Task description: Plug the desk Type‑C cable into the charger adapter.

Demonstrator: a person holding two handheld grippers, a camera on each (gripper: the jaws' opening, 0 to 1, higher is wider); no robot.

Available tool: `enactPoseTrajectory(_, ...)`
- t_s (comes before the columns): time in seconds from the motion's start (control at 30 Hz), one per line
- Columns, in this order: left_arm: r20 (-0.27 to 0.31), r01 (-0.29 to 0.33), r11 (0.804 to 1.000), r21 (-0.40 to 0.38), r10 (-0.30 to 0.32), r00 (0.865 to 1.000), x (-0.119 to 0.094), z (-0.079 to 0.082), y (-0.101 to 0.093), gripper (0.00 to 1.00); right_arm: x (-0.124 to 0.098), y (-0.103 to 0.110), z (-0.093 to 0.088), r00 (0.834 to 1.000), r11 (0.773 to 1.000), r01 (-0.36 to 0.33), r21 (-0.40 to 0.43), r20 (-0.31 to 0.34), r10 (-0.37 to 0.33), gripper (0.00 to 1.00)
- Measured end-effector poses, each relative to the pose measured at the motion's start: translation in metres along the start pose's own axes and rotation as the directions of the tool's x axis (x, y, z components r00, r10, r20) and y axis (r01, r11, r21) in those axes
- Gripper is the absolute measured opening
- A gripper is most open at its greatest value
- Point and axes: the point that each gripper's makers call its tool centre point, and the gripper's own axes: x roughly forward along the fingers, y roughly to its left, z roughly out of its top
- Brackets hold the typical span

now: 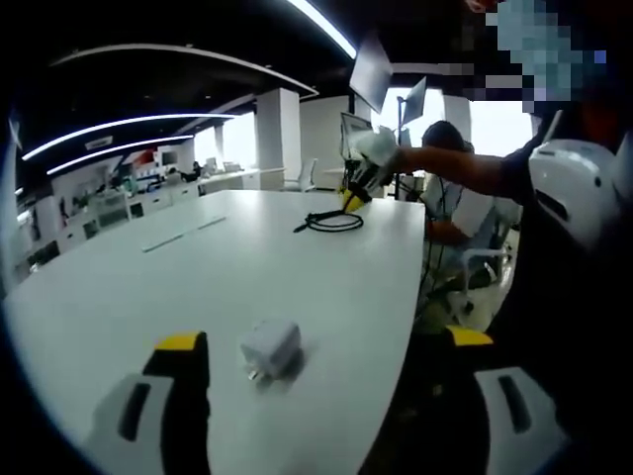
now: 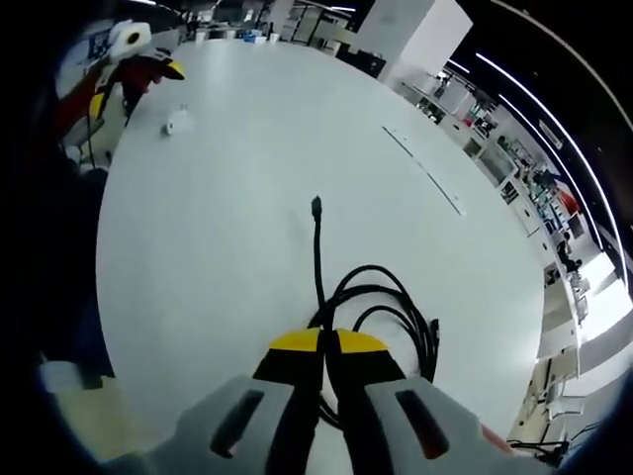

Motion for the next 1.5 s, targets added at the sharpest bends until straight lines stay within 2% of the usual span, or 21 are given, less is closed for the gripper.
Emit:
enactPoseTrajectory(0.47,0.0,0.002,1.0,0.008,-0.002,1.0,-0.002,0.001,-0.003,0.97,-0.002,0.011,-0.006,0.999,0.999,-0.032,-0.012,-0.01,0.032,0.02)
enactPoseTrajectory(0.53,0.0,0.001,1.0,0.008,-0.001,1.0,-0.003,0.001,-0.003,0.97,-0.002,0.007,-0.007,0.999,0.999,-0.037,-0.017,-0.01,0.037,0.02)
enactPoseTrajectory(1.5,-0.003,0.001,1.0,0.013,-0.001,1.0,-0.005,-0.001,-0.007,0.96,-0.007,0.054,-0.014,0.997,0.996,-0.075,-0.046,-0.031,0.074,0.02)
